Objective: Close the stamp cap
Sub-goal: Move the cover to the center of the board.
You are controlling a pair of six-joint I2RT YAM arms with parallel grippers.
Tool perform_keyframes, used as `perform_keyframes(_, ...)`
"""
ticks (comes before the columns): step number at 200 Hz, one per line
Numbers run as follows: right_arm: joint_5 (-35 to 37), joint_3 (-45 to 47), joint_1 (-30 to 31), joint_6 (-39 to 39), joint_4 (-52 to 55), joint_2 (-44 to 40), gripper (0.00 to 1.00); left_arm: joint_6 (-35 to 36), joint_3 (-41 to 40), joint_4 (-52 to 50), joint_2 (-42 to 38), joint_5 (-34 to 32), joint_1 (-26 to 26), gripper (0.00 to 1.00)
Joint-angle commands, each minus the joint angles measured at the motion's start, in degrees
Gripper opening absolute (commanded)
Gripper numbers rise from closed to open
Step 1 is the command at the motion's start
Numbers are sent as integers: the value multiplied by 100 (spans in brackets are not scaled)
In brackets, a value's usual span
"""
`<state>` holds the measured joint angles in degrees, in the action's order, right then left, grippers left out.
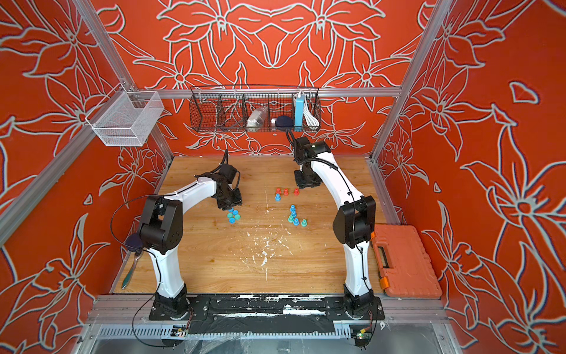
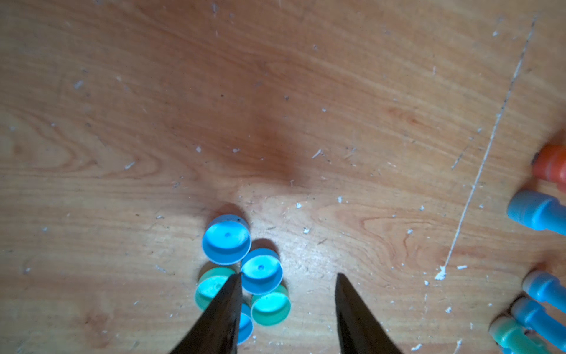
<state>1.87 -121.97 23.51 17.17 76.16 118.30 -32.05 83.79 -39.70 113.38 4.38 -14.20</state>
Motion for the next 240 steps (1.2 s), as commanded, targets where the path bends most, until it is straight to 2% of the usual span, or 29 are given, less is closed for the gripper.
perform_keyframes(1, -8, -46, -11, -29, 45, -163, 43, 68, 6, 29, 176, -106, 65, 50)
perform_keyframes(104, -29, 383, -12, -146, 46, -511, 42, 197, 240, 68, 610, -87, 189, 50)
perform_keyframes(154, 93, 203, -92, -274, 276, -613, 42, 153, 216, 128, 886, 23, 173, 49)
perform_keyframes(196, 112, 654, -232, -337, 113, -1008, 42, 72, 454, 59, 990, 10, -66, 50)
perform_keyframes(240, 114, 1020, -343, -382, -1, -1307, 42, -89, 792, -62, 1176, -8, -571, 49)
